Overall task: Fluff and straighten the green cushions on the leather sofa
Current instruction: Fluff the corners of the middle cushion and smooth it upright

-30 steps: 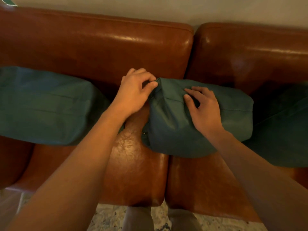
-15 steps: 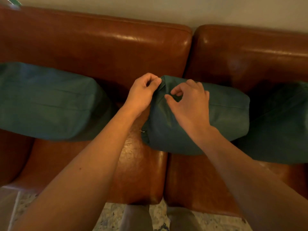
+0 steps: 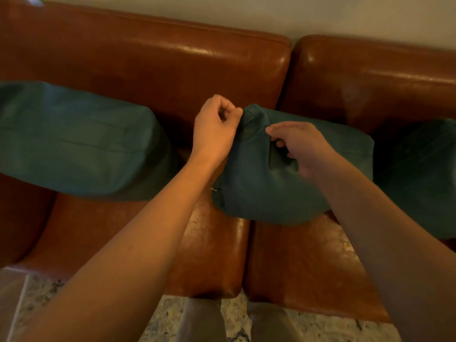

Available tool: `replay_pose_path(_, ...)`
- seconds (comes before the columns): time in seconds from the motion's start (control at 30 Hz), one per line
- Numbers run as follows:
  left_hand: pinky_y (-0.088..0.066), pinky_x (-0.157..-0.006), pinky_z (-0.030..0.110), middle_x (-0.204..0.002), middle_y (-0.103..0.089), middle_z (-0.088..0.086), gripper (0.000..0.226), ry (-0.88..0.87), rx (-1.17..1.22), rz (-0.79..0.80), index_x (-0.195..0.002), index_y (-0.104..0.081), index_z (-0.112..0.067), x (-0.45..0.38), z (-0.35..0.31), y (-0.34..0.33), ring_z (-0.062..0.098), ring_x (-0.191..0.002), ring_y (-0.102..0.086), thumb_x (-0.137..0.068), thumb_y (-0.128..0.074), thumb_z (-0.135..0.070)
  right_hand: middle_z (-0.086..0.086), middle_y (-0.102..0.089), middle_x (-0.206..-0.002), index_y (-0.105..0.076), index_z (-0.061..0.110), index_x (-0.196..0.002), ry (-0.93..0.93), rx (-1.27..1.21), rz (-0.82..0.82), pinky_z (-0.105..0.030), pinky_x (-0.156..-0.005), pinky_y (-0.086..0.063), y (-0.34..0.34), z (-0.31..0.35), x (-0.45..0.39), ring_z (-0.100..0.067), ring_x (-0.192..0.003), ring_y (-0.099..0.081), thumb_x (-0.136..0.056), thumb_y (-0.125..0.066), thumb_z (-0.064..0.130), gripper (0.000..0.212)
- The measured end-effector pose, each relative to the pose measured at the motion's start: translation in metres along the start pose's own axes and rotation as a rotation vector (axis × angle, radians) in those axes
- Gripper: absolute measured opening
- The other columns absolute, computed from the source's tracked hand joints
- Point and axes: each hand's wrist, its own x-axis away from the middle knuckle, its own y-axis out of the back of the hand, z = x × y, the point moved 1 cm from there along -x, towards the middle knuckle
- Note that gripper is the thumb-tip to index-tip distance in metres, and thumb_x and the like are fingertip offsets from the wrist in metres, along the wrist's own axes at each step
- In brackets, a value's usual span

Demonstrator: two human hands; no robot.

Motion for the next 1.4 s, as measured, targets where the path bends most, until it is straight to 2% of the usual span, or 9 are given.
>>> replay_pose_path(0.07,-0.041,-0.071,0.009,-0.086,-0.057,-0.004,0.013,-0.047,-0.032,-0.028,-0.078,-0.057,-0.026,0.015,0.001,-0.001,0.000,-0.078,-0.055,-0.088,-0.064,-0.026,0.009,-0.058,-0.077,-0.065,0.022,-0.081,-0.026,0.002,0.032,-0.019,-0.058,-0.036,-0.001,-0.001,0.000,-0.004,-0.073,-0.050,-0.091,-0.063,0.024,0.011)
replay_pose_path(0.2,-0.047,-0.095,0.036,-0.103,-0.057,-0.001,0.019,0.002,-0.014,0.084,-0.106,-0.067,-0.015,0.032,0.006,-0.014,0.019,-0.102,-0.057,-0.088,-0.067,-0.022,0.011,-0.057,-0.082,-0.063,0.026,-0.083,-0.036,0.011,0.078,-0.027,-0.065,-0.033,-0.001,-0.004,-0.001,-0.007,-0.078,-0.049,-0.091,-0.062,0.026,0.008)
replay_pose_path(0.33,-0.043,-0.102,0.041,-0.103,-0.054,-0.007,0.020,0.096,0.075,0.115,-0.108,-0.068,-0.018,0.031,0.000,-0.021,0.020,-0.111,-0.054,-0.091,-0.063,-0.028,0.012,-0.054,-0.077,-0.059,0.029,-0.078,0.004,0.048,0.155,-0.028,-0.068,-0.034,0.003,-0.004,-0.005,-0.006,-0.076,-0.048,-0.092,-0.057,0.024,0.015)
replay_pose_path(0.5,-0.046,-0.097,0.040,-0.100,-0.056,-0.003,0.026,0.122,0.025,0.107,-0.101,-0.069,-0.015,0.035,-0.012,-0.027,0.020,-0.107,-0.056,-0.088,-0.067,-0.038,0.015,-0.056,-0.077,-0.059,0.029,-0.077,0.055,0.084,0.230,-0.029,-0.072,-0.035,0.006,-0.008,-0.006,-0.006,-0.081,-0.048,-0.094,-0.054,0.024,0.018)
replay_pose_path(0.7,-0.046,-0.086,0.046,-0.086,-0.054,-0.001,0.027,0.121,-0.157,-0.186,-0.078,-0.063,-0.016,0.048,-0.028,-0.033,0.023,-0.089,-0.058,-0.089,-0.064,-0.040,0.015,-0.052,-0.067,-0.059,0.028,-0.072,0.137,0.038,0.168,-0.023,-0.064,-0.034,0.000,-0.013,-0.007,-0.001,-0.067,-0.046,-0.095,-0.055,0.020,0.024)
replay_pose_path(0.83,-0.044,-0.087,0.045,-0.088,-0.052,0.000,0.025,0.162,-0.088,-0.138,-0.081,-0.063,-0.011,0.052,-0.027,-0.038,0.025,-0.092,-0.056,-0.093,-0.060,-0.033,0.015,-0.052,-0.067,-0.060,0.028,-0.072,0.155,0.038,0.153,-0.019,-0.059,-0.036,-0.001,-0.019,-0.006,0.000,-0.066,-0.048,-0.094,-0.056,0.019,0.024)
replay_pose_path(1.0,-0.044,-0.089,0.041,-0.087,-0.050,-0.002,0.016,0.153,-0.018,-0.153,-0.079,-0.056,-0.013,0.051,-0.023,-0.033,0.025,-0.091,-0.056,-0.092,-0.062,-0.021,0.007,-0.058,-0.082,-0.063,0.026,-0.086,0.140,0.026,0.111,-0.010,-0.055,-0.040,-0.003,-0.021,-0.006,-0.003,-0.073,-0.049,-0.095,-0.055,0.017,0.016)
replay_pose_path(1.2,-0.043,-0.076,0.027,-0.091,-0.047,-0.001,0.014,0.021,-0.089,-0.320,-0.083,-0.051,-0.012,0.063,-0.016,-0.025,0.017,-0.081,-0.052,-0.089,-0.064,-0.016,-0.002,-0.061,-0.094,-0.063,0.018,-0.103,0.108,-0.016,0.049,-0.005,-0.049,-0.039,-0.006,-0.022,-0.005,-0.004,-0.075,-0.051,-0.094,-0.055,0.011,0.013)
replay_pose_path(1.4,-0.046,-0.079,0.034,-0.094,-0.052,-0.003,0.038,0.127,-0.182,-0.294,-0.094,-0.054,-0.015,0.057,-0.020,-0.028,0.020,-0.091,-0.054,-0.083,-0.067,-0.049,0.008,-0.061,-0.082,-0.065,0.020,-0.094,0.149,0.058,0.048,-0.001,-0.052,-0.037,-0.011,-0.021,-0.002,0.011,-0.065,-0.054,-0.096,-0.055,0.016,0.010)
